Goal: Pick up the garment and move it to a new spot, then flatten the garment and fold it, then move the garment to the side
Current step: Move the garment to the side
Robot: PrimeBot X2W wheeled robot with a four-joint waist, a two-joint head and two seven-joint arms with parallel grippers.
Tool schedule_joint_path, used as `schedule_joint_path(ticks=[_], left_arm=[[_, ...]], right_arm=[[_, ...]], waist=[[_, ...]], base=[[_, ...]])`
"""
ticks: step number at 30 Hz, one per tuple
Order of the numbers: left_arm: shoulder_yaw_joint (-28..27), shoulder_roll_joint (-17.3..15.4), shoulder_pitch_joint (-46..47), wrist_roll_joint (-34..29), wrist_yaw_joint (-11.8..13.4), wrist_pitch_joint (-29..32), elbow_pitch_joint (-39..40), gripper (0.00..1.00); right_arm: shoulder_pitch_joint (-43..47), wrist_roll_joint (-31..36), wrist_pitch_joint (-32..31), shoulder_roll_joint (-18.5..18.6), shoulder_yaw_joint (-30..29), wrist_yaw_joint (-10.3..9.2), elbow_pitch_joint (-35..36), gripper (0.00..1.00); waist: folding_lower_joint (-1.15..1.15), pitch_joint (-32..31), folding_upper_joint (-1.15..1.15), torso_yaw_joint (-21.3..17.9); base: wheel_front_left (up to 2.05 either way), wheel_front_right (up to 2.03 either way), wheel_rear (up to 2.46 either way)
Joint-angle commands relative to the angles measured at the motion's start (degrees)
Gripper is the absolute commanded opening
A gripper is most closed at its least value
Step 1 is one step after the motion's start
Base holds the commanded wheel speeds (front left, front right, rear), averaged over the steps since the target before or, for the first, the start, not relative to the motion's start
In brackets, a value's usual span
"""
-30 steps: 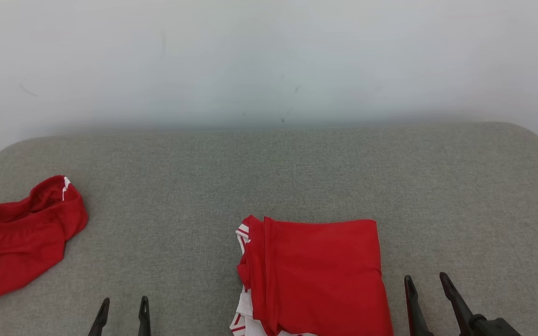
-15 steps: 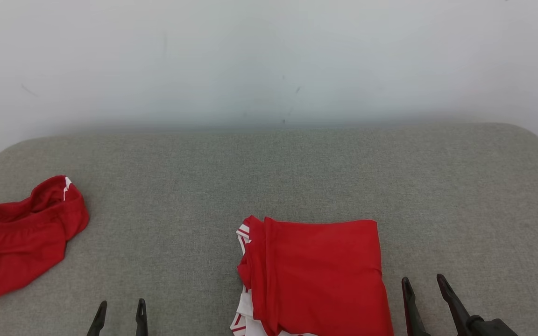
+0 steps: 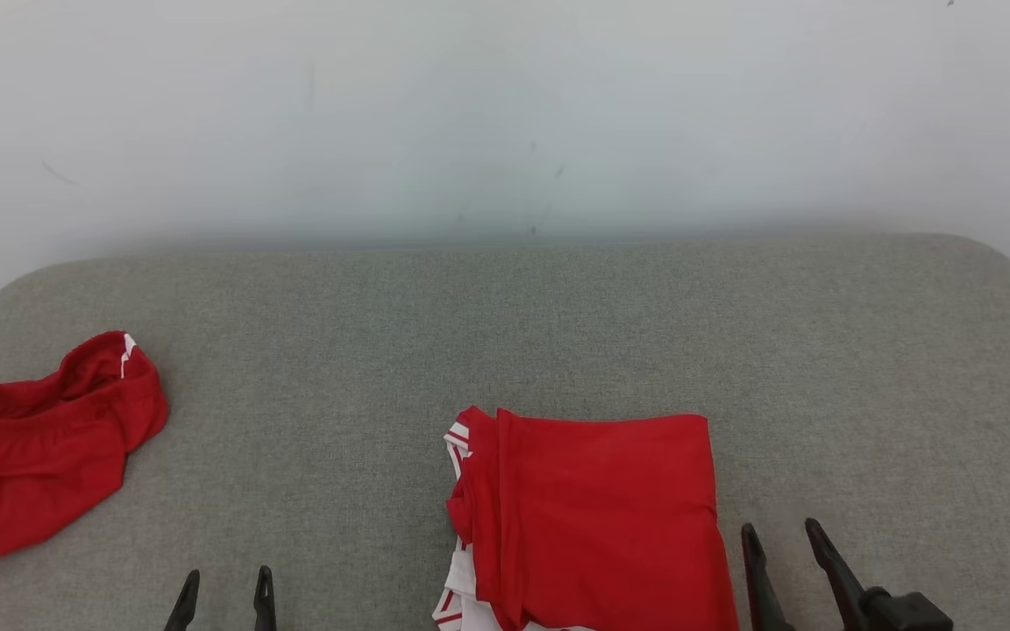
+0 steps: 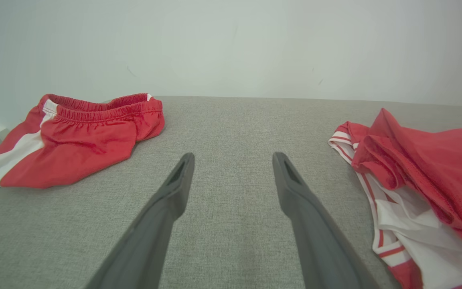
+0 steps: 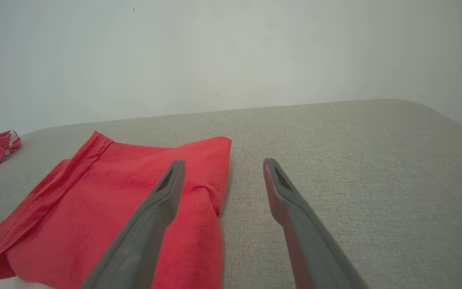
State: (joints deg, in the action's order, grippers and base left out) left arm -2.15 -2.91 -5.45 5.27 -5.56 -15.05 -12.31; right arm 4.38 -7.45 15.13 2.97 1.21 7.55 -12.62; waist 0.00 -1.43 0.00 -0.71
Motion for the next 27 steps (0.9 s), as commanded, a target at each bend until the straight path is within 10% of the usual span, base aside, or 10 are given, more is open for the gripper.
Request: schedule_joint_path(ticks=[1, 27], left_arm=[[-0.03, 0.05, -0.02, 0.17, -0.09, -0.10, -0.16, 1.00], [0.94, 0.04, 1.48, 0.36, -0.49, -0.10, -1.47, 1.00]], right_arm=[[-1.55, -0.14, 0.07, -0.16, 0.63, -0.15, -1.23, 1.00], [-27.19, -0.49, -0.24, 0.06, 3.07, -0.15, -49.86, 1.00]], waist=[[0.00, 0.06, 0.00, 0.06], [0.00, 1.68, 0.00, 3.60]], base=[[0.00, 0.00, 0.00], [0.00, 0.00, 0.00]])
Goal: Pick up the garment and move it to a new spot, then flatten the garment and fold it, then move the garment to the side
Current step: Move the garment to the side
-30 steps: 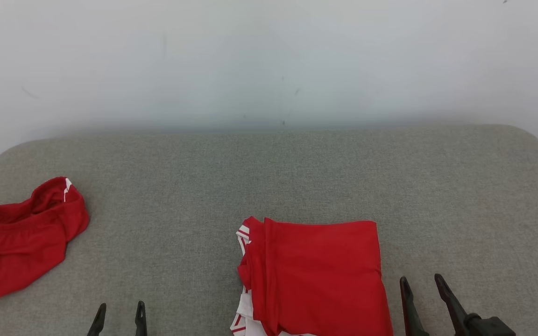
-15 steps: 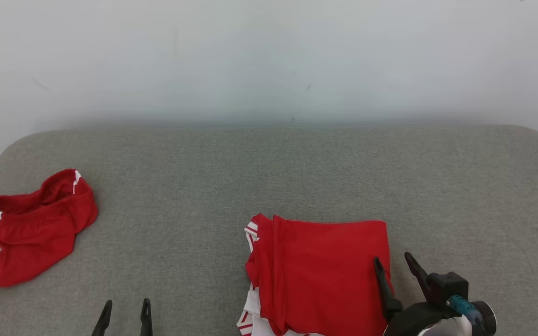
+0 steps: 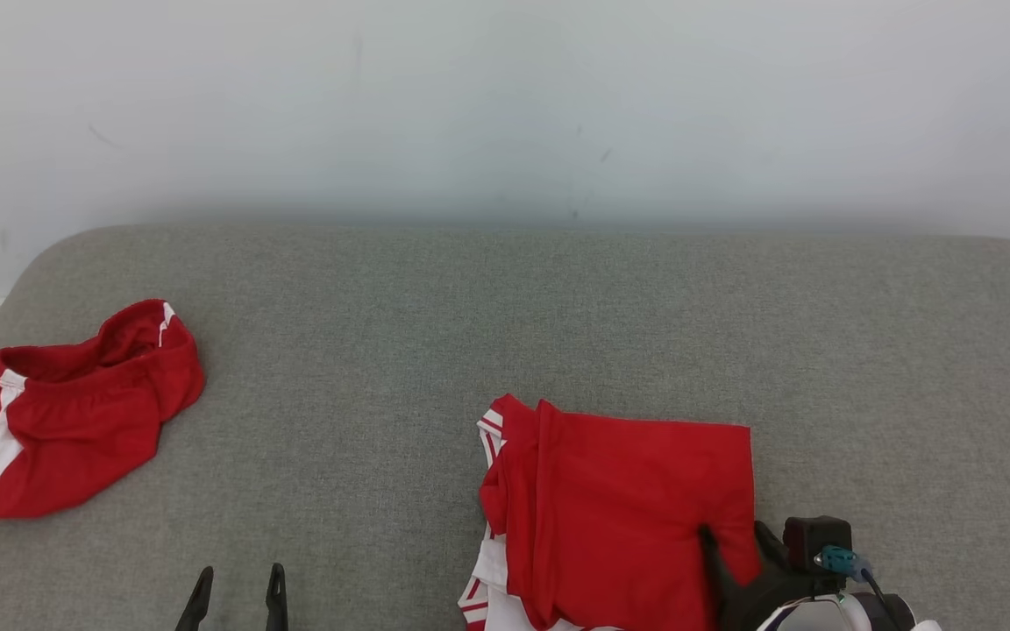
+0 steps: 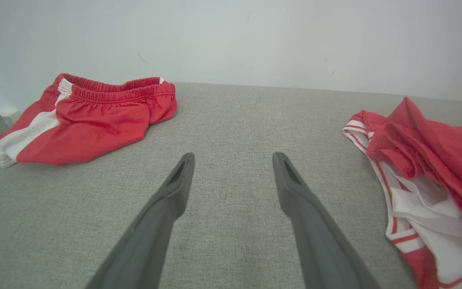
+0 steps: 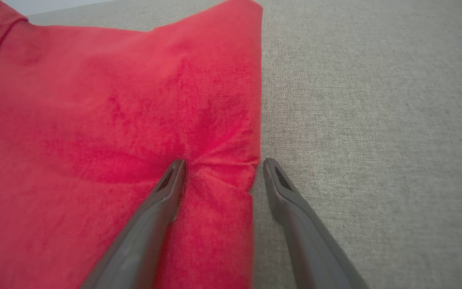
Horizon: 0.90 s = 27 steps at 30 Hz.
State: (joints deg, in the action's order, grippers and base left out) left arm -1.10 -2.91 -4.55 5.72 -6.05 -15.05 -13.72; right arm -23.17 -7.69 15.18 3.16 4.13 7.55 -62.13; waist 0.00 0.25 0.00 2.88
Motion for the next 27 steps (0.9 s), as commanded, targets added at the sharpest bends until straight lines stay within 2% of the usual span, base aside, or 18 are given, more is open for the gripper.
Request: schedule_joint_path(ticks=[1, 2, 3, 4, 8, 14, 27], left_arm=[[-0.12, 0.05, 0.60, -0.11, -0.03, -0.10, -0.07, 1.00], [-0.15, 0.05, 0.60, -0.12, -0.07, -0.10, -0.04, 1.00], [-0.14, 0.05, 0.60, -0.08, -0.07, -0.10, -0.01, 1.00], [-0.14, 0.05, 0.61, -0.04, -0.06, -0.10, 0.03, 1.00], [-0.19, 0.05, 0.65, 0.18, 0.20, -0.11, 0.31, 1.00], [0.27, 0.05, 1.68, 0.54, 0.39, -0.11, 1.16, 1.00], [0.36, 0.05, 8.45, -0.10, -0.26, -0.10, 4.55, 1.00]], right_arm=[[0.14, -0.98, -0.37, -0.20, 0.52, -0.15, -1.57, 0.72], [-0.65, -2.27, -0.39, -0.28, 1.56, -0.15, -3.26, 0.08], [-1.02, -2.84, -0.35, -0.33, 2.23, -0.15, -3.62, 0.08], [-1.53, -3.51, -0.29, -0.35, 2.71, -0.15, -3.68, 0.00], [-4.30, -4.66, -0.07, 0.07, 4.58, -0.15, -2.54, 0.00], [-9.95, -4.81, 0.00, 4.83, 6.72, -0.15, -0.63, 0.00], [-27.19, -5.38, -1.96, 20.29, 14.01, -0.15, -1.37, 0.00]], waist=[[0.00, 0.00, 0.00, 0.00], [0.00, -0.01, 0.00, -0.07], [0.00, 0.01, 0.00, -0.15], [0.00, 0.04, 0.00, -0.24], [0.00, 0.38, 0.00, -0.87], [0.00, 2.72, 0.00, -1.88], [0.00, 13.97, 0.00, -3.61]], base=[[0.00, 0.00, 0.00], [0.00, 0.00, 0.00], [0.00, 0.00, 0.00], [0.00, 0.00, 0.00], [0.00, 0.00, 0.00], [0.00, 0.00, 0.00], [0.00, 0.00, 0.00]])
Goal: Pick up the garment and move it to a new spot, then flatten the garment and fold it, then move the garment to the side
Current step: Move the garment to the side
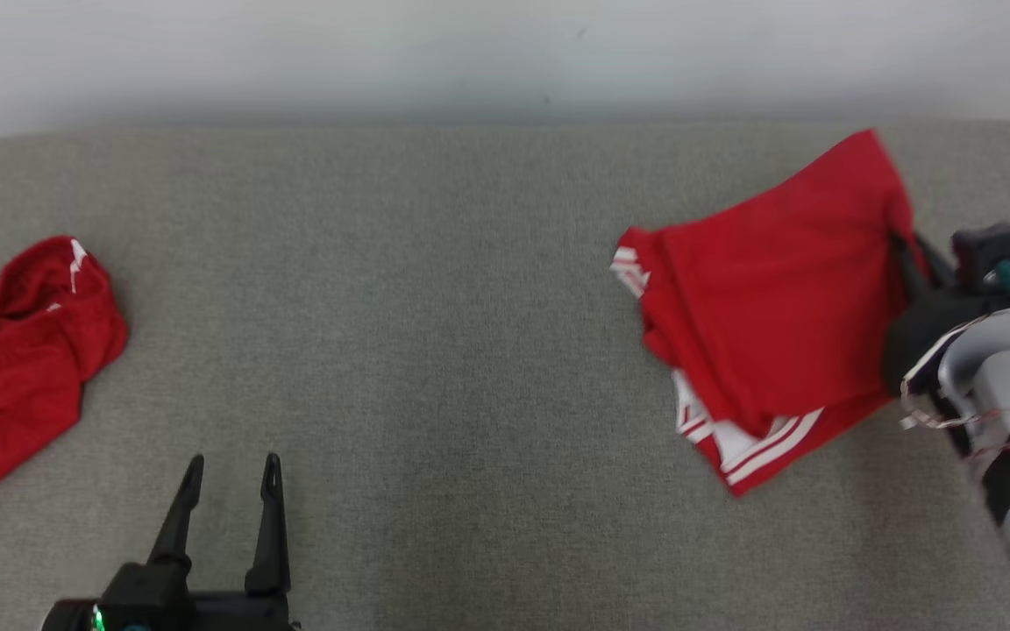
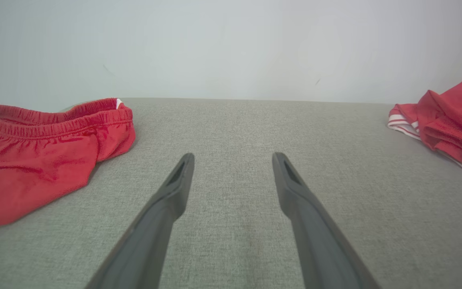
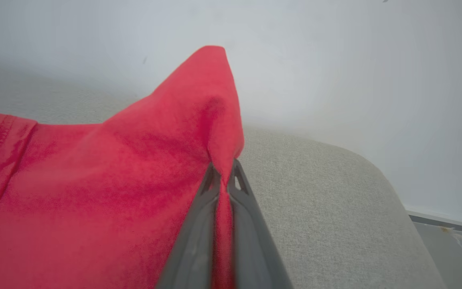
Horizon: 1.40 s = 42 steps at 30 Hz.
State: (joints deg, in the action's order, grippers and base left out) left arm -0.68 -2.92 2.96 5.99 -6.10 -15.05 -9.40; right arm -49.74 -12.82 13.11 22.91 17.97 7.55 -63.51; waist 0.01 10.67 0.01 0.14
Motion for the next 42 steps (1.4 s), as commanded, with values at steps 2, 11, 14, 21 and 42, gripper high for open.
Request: schedule_joint_path(ticks=[2, 11, 14, 21, 42], left_arm=[[-0.08, 0.05, 1.93, -0.72, -0.41, -0.10, 0.99, 1.00], [0.80, -1.02, 6.75, -2.41, -1.13, -0.10, 5.09, 1.00], [1.00, -1.38, 7.79, -2.64, -1.23, -0.11, 6.22, 1.00], [1.36, -2.16, 9.35, -3.16, -1.27, -0.10, 9.20, 1.00], [0.24, -2.08, 9.10, -3.93, -1.34, -0.10, 11.94, 1.00]], right_arm=[[-2.37, -0.34, -0.51, 2.89, 1.18, -0.15, -0.35, 0.00], [-9.80, -1.64, -2.26, 11.34, 3.41, -0.15, -1.53, 0.00], [-11.23, -1.82, -2.33, 12.95, 3.91, -0.15, -1.68, 0.00], [-15.51, -1.49, -3.40, 18.04, 5.18, -0.15, -2.38, 0.00], [-20.61, 1.41, -3.35, 21.56, 4.93, -0.15, -4.92, 1.00]], waist=[[-0.01, 4.96, -0.01, -1.16], [-0.01, 11.71, -0.01, -1.97], [-0.01, 12.98, -0.01, -2.06], [-0.01, 15.75, -0.01, -2.59], [-0.01, 18.02, -0.01, -3.67]], base=[[0.00, 0.00, 0.00], [0.00, 0.00, 0.00], [0.00, 0.00, 0.00], [0.00, 0.00, 0.00], [0.00, 0.00, 0.00]])
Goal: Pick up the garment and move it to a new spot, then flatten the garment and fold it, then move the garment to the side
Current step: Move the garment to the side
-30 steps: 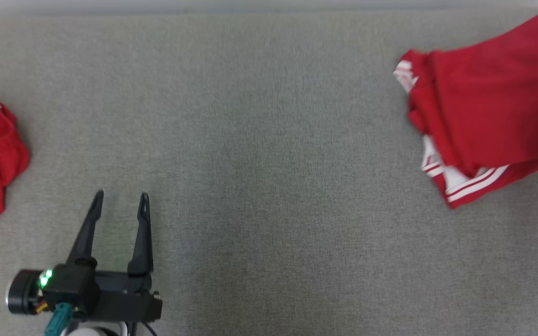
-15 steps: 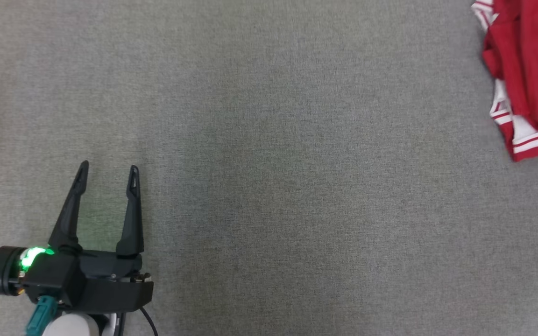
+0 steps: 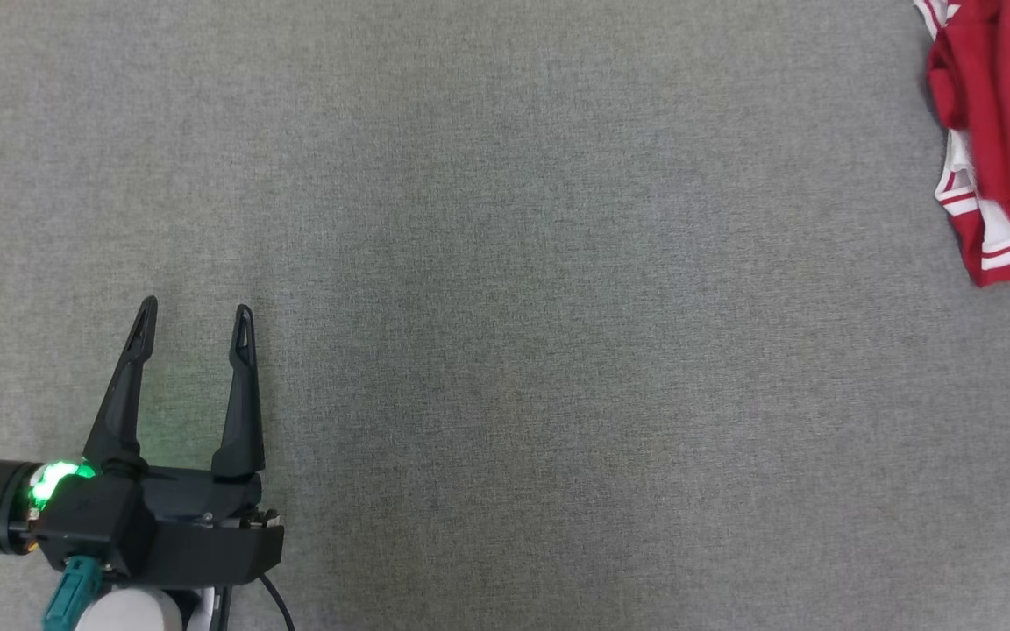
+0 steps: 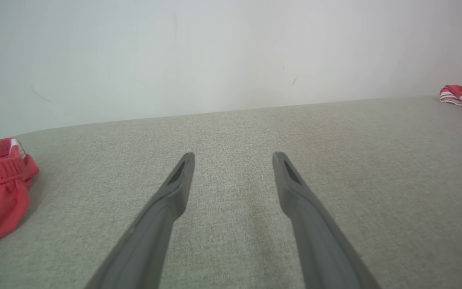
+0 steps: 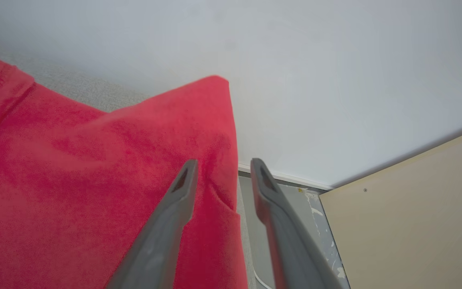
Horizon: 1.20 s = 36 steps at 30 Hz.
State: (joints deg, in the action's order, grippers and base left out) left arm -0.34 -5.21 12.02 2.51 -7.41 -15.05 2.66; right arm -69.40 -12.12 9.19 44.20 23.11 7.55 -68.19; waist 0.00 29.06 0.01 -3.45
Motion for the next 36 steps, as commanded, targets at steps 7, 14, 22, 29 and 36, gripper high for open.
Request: schedule_joint_path(ticks=[7, 14, 22, 29, 36], left_arm=[[-1.20, 0.53, -1.70, 0.52, -0.05, -0.10, -2.01, 1.00], [-2.49, 1.07, -4.51, 1.30, 0.01, -0.11, -4.69, 1.00], [-4.31, 1.89, -9.46, 2.28, 0.37, -0.10, -8.21, 1.00], [-4.51, 2.25, -12.53, 2.32, 0.34, -0.10, -9.44, 1.00], [-4.25, 2.35, -13.55, 2.54, 0.66, -0.10, -9.62, 1.00]], right_arm=[[-1.72, 1.55, 4.40, -1.84, -3.21, -0.15, 0.99, 1.00], [2.76, 0.77, 5.98, -6.27, -7.25, -0.15, 6.20, 1.00], [18.71, 2.59, 5.98, -13.12, -16.96, -0.15, 26.30, 1.00], [38.91, 5.19, 5.99, -24.06, -22.13, -0.15, 41.17, 1.00], [50.66, 6.30, 5.99, -31.18, -23.86, -0.15, 47.28, 1.00]], waist=[[0.00, -3.89, -0.01, -0.24], [0.00, -9.31, -0.01, -0.39], [0.00, -17.27, -0.01, 0.11], [0.00, -22.10, -0.01, 0.97], [0.00, -24.25, -0.01, 1.12]], base=[[0.00, 0.00, 0.00], [0.00, 0.00, 0.00], [0.00, 0.00, 0.00], [0.00, 0.00, 0.00], [0.00, 0.00, 0.00]])
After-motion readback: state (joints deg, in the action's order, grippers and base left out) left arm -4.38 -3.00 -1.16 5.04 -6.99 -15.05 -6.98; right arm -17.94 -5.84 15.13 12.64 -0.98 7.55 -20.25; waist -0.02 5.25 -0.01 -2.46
